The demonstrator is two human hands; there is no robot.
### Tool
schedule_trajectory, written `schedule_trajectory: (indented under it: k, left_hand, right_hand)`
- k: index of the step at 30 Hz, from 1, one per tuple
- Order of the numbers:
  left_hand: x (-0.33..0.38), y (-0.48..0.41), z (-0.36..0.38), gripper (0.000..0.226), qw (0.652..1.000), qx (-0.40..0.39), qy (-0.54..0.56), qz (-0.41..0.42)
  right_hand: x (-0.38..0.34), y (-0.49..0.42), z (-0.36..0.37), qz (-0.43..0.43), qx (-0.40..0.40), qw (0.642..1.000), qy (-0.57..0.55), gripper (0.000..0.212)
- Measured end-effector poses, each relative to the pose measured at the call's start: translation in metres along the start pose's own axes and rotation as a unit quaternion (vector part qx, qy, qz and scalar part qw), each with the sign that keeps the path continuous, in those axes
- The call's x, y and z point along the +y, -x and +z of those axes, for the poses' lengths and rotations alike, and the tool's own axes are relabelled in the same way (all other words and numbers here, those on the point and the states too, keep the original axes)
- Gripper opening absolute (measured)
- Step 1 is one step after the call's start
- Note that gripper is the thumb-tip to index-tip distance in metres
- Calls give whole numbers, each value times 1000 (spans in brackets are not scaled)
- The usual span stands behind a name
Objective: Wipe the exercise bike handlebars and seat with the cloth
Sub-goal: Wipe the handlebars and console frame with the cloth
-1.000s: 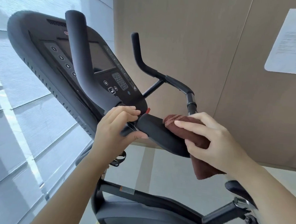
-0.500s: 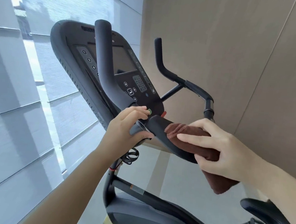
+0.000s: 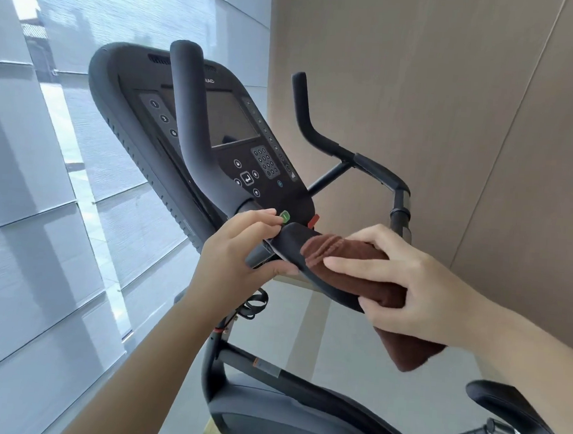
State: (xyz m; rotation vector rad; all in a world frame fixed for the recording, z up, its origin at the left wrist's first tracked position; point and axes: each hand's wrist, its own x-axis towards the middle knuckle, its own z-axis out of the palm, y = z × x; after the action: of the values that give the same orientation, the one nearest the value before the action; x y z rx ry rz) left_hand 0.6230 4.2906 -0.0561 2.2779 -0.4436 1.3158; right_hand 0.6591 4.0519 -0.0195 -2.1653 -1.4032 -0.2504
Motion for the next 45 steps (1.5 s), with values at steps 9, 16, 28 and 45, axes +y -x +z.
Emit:
schedule_trajectory:
  k: [9,16,28,45]
  left_hand:
    - [7,0,0,49,1000,-2,-1,-28]
    - [14,-4,-5,53,999,-11,-2,-47]
    - [25,12,-11,37,986,37,-83,-143]
    - [-73,-55,-71,118,970,-68,-180,-151]
  right_hand:
    - [3,-37,-13,-1,36,999,-13,47]
    - [23,-24,-20,-12,-81,996,-40,50]
    - [20,-74,4,-20,-28,995,-89,55]
    - [-8,-202,10,-105,198,941,-255,42]
